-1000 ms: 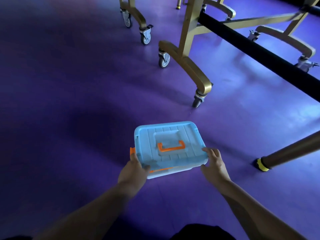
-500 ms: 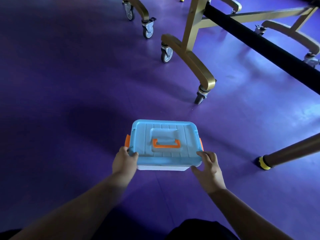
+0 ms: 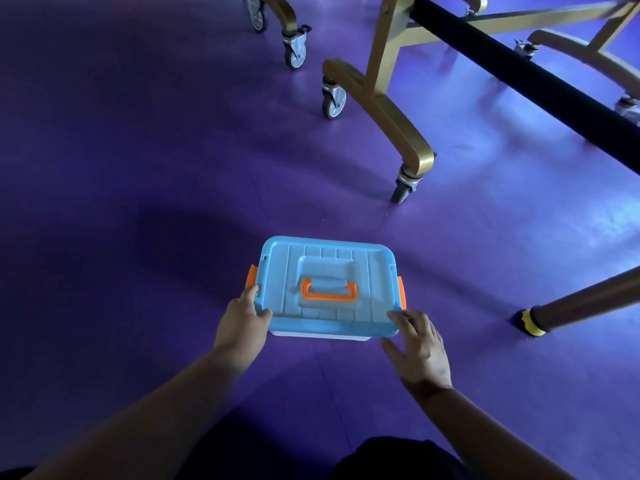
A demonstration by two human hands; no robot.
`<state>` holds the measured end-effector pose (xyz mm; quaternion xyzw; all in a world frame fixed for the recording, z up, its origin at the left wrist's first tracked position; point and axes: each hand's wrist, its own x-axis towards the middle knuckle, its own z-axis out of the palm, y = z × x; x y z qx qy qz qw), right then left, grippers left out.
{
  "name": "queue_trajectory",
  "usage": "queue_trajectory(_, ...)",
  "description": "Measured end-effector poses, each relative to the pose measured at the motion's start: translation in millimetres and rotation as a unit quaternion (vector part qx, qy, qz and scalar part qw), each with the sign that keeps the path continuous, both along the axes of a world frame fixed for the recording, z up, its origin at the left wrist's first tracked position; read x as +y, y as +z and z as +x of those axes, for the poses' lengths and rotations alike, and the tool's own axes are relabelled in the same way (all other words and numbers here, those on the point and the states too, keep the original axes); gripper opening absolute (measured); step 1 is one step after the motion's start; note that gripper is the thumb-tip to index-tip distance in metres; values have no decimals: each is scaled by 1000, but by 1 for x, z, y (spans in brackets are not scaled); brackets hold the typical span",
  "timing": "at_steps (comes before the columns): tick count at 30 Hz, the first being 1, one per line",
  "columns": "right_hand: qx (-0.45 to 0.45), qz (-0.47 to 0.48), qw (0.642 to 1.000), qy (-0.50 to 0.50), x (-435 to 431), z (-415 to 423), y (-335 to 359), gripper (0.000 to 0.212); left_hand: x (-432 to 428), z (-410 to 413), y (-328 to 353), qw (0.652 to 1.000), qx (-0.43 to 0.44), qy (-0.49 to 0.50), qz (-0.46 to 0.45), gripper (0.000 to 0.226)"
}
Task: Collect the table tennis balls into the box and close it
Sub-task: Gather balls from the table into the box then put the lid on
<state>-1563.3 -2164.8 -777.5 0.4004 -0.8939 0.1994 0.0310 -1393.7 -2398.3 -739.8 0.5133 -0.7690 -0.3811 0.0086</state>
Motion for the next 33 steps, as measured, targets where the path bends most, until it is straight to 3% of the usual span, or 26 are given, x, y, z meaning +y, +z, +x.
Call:
queue_trajectory(5, -4, 30, 999, -40, -14, -13, 14, 50, -13, -4, 4, 994, -21, -50, -90, 63)
queue_trajectory(10, -47, 86, 995, -34, -37, -30, 19, 41, -24, -12, 3, 964, -105, -190, -154, 64)
queue_trajectory(14, -102, 26, 991, -84, -45, -41, 20, 38, -32, -13, 3, 979, -58, -127, -149, 55)
queue_trajectory(16, -177, -4, 974, -145, -48, -43, 19, 45, -38, -11, 1, 994, -35, -70, -80, 68)
queue_trajectory(18, -304, -28, 929, -209, -51, -45, 17, 61, -39, -14, 5, 999, -19, -12, 45, 74)
queue_trajectory(20, -399, -53, 882, -243, -53, -47, 15, 64, -38, -17, 5, 987, -4, 58, 148, 63)
queue_trajectory(21, -410, -57, 876, -246, -54, -47, 14, 58, -38, -18, 4, 980, 19, 87, 176, 53)
queue_trajectory(23, -370, -57, 897, -236, -56, -45, 17, 37, -40, -17, 1, 978, 62, 108, 168, 32)
queue_trajectory(27, -294, -28, 929, -223, -61, -39, 18, 25, -42, -18, -9, 998, 44, 36, 40, 11)
queue_trajectory(33, -225, -18, 947, -227, -63, -35, 20, 18, -31, -21, -12, 995, 20, 17, -99, 14)
